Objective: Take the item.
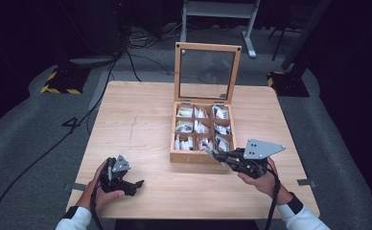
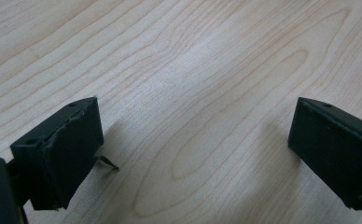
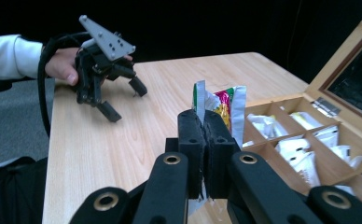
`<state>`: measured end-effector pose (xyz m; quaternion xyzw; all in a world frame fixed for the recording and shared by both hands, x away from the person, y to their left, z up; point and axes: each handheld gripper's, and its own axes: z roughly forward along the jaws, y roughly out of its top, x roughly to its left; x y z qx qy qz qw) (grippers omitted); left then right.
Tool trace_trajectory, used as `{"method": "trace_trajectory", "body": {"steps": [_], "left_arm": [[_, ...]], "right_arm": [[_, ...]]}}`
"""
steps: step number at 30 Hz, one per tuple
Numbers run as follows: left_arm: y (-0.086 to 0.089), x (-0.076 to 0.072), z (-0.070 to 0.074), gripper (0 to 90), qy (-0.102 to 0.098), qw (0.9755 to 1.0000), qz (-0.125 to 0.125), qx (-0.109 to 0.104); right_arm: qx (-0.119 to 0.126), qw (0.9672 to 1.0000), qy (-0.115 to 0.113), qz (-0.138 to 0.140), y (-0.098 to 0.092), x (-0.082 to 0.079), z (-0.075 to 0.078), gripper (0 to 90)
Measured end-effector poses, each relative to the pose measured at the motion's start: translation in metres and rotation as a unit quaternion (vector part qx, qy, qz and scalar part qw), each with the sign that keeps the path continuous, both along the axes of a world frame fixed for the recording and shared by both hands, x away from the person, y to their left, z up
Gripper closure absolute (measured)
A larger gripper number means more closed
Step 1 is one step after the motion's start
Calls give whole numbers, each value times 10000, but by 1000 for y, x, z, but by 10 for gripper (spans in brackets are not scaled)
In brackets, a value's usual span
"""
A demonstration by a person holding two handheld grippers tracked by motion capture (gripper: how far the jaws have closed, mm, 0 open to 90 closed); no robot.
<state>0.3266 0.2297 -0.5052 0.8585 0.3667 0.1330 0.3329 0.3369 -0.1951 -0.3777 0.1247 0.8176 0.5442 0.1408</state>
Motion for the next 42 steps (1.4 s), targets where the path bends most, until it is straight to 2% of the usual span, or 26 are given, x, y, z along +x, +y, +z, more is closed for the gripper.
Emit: {"method": "trace_trajectory", "body": {"steps": [16, 19, 20, 24, 27, 38, 42], "left_arm": [[0, 0, 0, 35, -2, 10000, -2, 0], [0, 0, 0, 35, 0, 10000, -1, 1], [0, 0, 0, 35, -2, 10000, -1, 1], [0, 0, 0, 35, 0, 10000, -2, 1], [0, 0, 0, 35, -2, 10000, -3, 1], [0, 0, 0, 35, 1, 10000, -1, 1], [0, 0, 0, 35, 5, 10000, -1, -3]], "right_arm": [[-456, 9981, 216, 366, 25, -5, -26, 879], [-590, 9970, 269, 423, 30, -6, -33, 879], [-708, 9961, 271, 459, 34, -7, -38, 879], [-798, 9950, 314, 509, 38, -7, -43, 878], [-911, 9931, 438, 591, 43, -6, -53, 877], [-1328, 9879, 583, 541, 48, 0, -76, 872], [-1403, 9866, 630, 552, 48, 0, -81, 862]]}}
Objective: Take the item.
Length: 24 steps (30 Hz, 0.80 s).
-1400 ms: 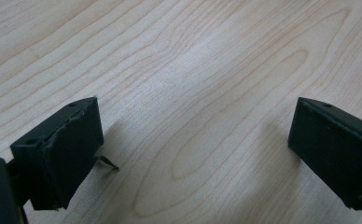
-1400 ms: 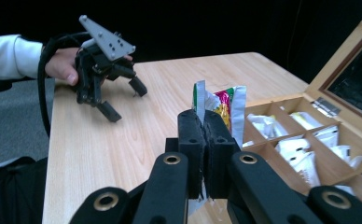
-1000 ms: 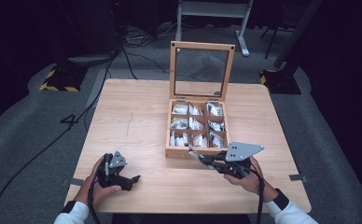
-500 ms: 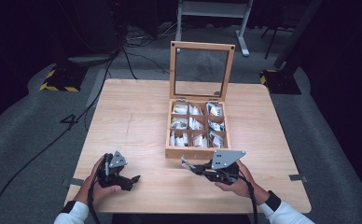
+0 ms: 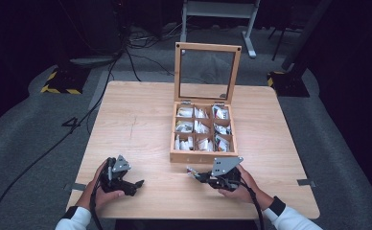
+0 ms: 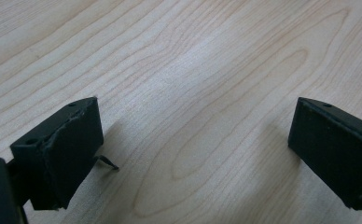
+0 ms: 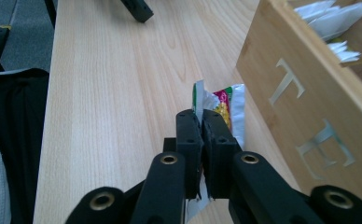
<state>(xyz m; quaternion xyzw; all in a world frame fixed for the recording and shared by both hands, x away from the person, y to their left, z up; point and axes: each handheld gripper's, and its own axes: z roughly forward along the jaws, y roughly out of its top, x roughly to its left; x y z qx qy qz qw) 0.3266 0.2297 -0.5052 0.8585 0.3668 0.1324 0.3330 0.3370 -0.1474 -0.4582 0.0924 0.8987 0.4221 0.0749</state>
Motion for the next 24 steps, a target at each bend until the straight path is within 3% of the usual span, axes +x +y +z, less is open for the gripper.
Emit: {"method": "trace_trajectory", "body": {"steps": [6, 11, 16, 24], "left_arm": [[0, 0, 0, 35, -5, 10000, -1, 2], [0, 0, 0, 35, -6, 10000, 0, 2], [0, 0, 0, 35, -2, 10000, 2, 2], [0, 0, 0, 35, -5, 10000, -9, 0]], "right_arm": [[-54, 9999, 98, 55, -3, -2, -6, 840], [-137, 9994, 302, 121, -9, -5, -17, 768], [-197, 9990, 357, 205, -11, -8, -20, 721], [-350, 9972, 615, 232, -16, -9, -28, 478]]}}
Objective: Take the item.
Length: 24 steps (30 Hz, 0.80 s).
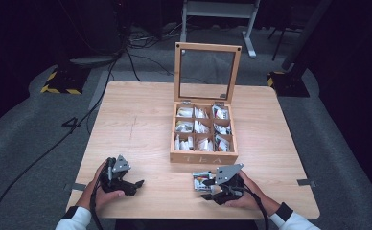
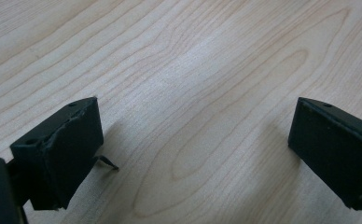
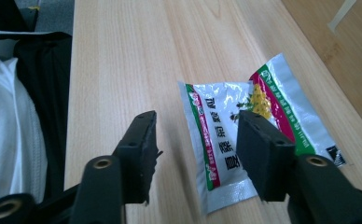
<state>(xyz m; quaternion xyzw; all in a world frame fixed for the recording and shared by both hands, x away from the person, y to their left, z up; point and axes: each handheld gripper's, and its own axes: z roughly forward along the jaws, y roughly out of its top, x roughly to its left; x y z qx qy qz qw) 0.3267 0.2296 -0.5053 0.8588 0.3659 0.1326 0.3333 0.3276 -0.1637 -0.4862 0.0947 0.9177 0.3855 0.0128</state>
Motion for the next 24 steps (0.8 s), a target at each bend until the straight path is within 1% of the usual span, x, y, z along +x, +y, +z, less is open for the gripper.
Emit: {"method": "trace_trajectory", "body": {"steps": [1, 2, 3, 5, 6, 10, 11, 14, 15, 16, 19, 20, 22, 24], "left_arm": [[0, 0, 0, 35, 0, 10000, 0, 0], [0, 0, 0, 35, 1, 10000, -1, 0], [0, 0, 0, 35, 1, 10000, -1, 1], [0, 0, 0, 34, 2, 10000, 3, -8], [0, 0, 0, 34, 4, 10000, 6, -10], [0, 0, 0, 34, 5, 10000, 18, -7], [-1, 0, 0, 34, 8, 10000, 34, -10], [-1, 1, 1, 34, 1, 10000, 44, 43], [-2, 1, 1, 35, 35, 10000, 80, 29], [-2, 2, 1, 40, 37, 9999, 119, 35], [-1, 5, 4, 75, 91, 9996, 222, 112], [-1, 5, 4, 90, 49, 9997, 218, 111], [-1, 6, 5, 105, 96, 9996, 238, 74], [0, 8, 6, 176, 68, 9997, 246, 39]], "right_arm": [[6, 10000, 17, 22, -1, -1, 0, 467], [-7, 10000, -17, 55, -2, -1, 1, 454], [23, 10000, -46, 4, -6, -2, 3, 419], [59, 10000, -49, -26, -8, -2, 4, 402], [87, 9999, -37, -103, -10, -2, 6, 391], [124, 9993, -139, -317, -20, 0, 10, 331], [138, 9988, -184, -425, -24, 1, 12, 323], [200, 9978, -252, -578, -34, 3, 16, 321], [218, 9975, -301, -606, -38, 4, 19, 321], [259, 9969, -300, -677, -42, 4, 21, 317], [277, 9949, -393, -885, -53, 7, 24, 305], [300, 9943, -388, -944, -57, 8, 25, 306], [301, 9932, -442, -1037, -63, 10, 27, 307], [322, 9922, -477, -1106, -67, 11, 29, 311]]}}
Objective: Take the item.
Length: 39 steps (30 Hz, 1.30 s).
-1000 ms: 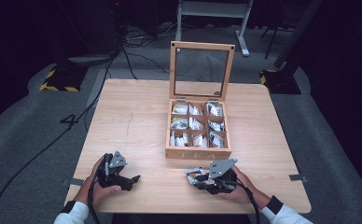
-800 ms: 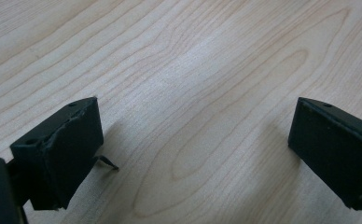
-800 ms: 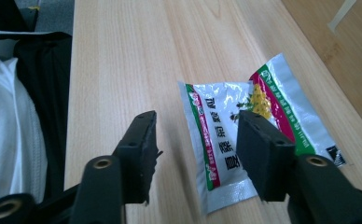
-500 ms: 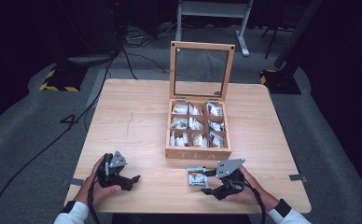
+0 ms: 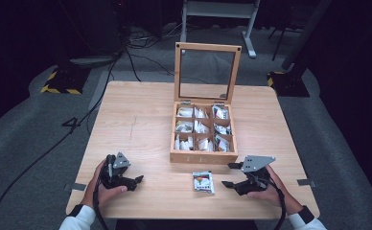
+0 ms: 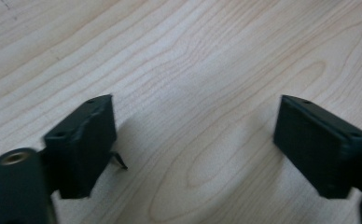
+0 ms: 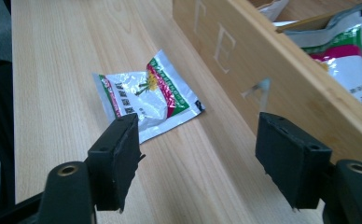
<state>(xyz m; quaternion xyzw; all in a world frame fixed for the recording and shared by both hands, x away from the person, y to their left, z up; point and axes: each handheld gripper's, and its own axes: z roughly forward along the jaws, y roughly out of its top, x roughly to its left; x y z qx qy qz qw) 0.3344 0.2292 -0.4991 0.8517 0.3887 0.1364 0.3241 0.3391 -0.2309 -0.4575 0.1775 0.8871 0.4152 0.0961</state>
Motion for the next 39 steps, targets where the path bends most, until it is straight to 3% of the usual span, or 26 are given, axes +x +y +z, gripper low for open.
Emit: {"method": "trace_trajectory", "body": {"steps": [6, 12, 15, 20, 27, 34, 39], "left_arm": [[0, 6, 7, 186, -107, 9998, 12, -174], [-1, 14, 19, 190, -318, 9994, -67, -127], [-1, 22, 28, 192, -452, 9989, -75, -119], [-7, 40, 44, 190, -605, 9978, -65, -280], [-25, 69, 68, 182, -756, 9965, -110, -325], [-43, 101, 82, 177, -806, 9964, -97, -226], [-56, 123, 89, 177, -869, 9958, -4, -275]], "right_arm": [[-2, 9999, -90, -111, -9, 4, 5, 325], [80, 9992, -74, -396, -23, 11, 8, 343], [189, 9982, -96, -553, -31, 16, 13, 343], [252, 9956, -247, -863, -42, 27, 24, 335], [226, 9900, -378, -1337, -51, 59, 39, 306], [206, 9866, -412, -1568, -45, 96, 53, 306], [441, 9806, -395, -1869, -36, 125, 65, 306]]}}
